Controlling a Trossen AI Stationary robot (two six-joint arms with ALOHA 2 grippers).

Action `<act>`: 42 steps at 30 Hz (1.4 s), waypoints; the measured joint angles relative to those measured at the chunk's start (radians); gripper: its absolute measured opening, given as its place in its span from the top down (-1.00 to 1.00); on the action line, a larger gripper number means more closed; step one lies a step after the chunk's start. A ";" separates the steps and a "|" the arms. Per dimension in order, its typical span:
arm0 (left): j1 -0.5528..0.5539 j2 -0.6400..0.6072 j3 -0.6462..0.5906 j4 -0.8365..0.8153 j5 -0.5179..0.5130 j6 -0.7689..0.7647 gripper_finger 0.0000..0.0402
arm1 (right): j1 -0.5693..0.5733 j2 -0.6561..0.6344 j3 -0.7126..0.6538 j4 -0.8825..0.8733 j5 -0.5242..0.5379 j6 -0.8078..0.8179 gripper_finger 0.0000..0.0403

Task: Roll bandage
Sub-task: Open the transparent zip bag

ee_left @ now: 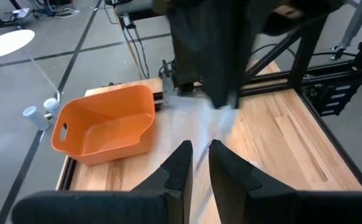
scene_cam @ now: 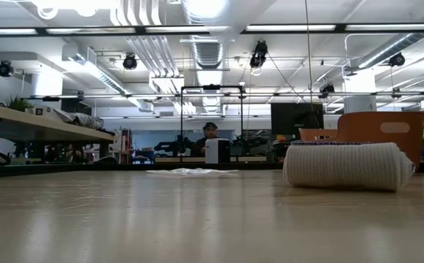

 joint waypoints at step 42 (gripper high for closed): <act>0.002 -0.002 -0.050 -0.260 -0.056 0.005 0.54 | 0.000 -0.016 -0.001 0.037 0.107 0.027 1.00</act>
